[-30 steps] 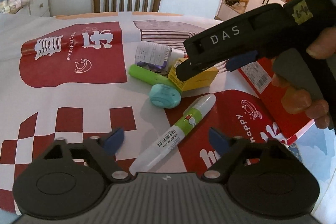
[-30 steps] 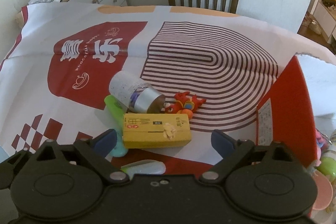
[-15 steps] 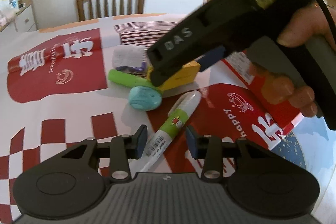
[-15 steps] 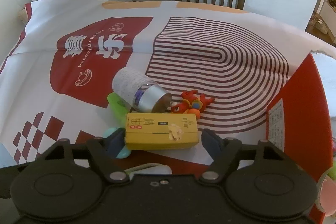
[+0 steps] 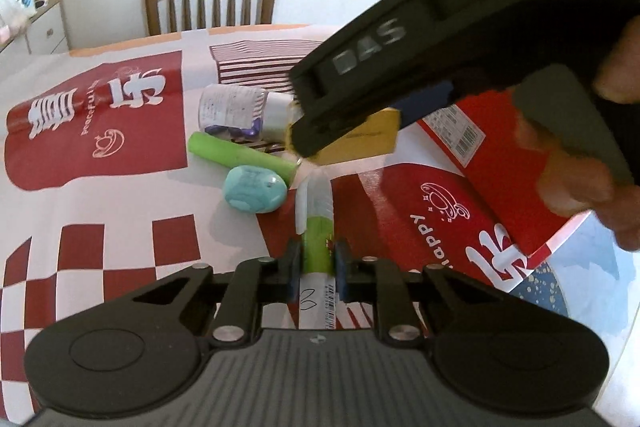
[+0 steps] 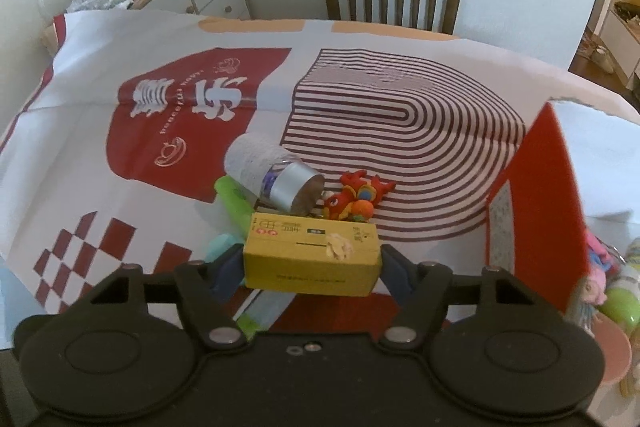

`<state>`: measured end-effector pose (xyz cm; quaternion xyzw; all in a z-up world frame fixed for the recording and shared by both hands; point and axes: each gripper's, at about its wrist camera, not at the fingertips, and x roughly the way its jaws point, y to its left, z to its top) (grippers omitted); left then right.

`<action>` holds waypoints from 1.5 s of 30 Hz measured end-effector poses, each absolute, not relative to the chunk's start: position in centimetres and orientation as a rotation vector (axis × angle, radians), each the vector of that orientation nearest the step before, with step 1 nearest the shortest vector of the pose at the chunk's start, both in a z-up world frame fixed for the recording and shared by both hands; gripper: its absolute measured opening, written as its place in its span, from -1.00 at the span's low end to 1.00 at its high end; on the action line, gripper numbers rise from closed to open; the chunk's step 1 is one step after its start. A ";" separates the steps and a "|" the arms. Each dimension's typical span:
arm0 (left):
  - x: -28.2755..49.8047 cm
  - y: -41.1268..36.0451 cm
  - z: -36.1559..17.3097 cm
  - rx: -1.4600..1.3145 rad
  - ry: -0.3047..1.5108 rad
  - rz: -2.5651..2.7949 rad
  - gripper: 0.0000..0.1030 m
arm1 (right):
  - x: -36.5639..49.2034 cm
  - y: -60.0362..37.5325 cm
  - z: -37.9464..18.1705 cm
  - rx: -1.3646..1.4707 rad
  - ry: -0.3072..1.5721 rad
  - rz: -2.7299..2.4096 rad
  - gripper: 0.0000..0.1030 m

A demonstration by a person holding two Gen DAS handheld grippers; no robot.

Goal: Organize rigid objects
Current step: 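Grasp the green marker with the left tool while the right tool grasps the yellow box, then carry the marker with the left tool while the right tool carries the yellow box to the shoebox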

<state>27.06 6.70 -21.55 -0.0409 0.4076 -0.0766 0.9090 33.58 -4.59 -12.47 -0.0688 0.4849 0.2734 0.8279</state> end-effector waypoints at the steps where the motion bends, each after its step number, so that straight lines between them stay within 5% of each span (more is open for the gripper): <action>1: 27.0 6.8 -21.5 -0.093 0.844 -0.149 -0.67 | 33.3 -4.8 -12.2 -0.139 1.026 0.580 0.37; 30: 22.4 5.6 -12.4 -0.257 0.777 -0.084 -0.67 | 25.5 -15.1 -2.1 -0.168 0.845 0.620 0.37; 45: 24.2 -2.5 -8.9 -0.231 0.769 -0.137 -0.67 | 27.0 -25.2 -1.9 -0.127 0.832 0.567 0.37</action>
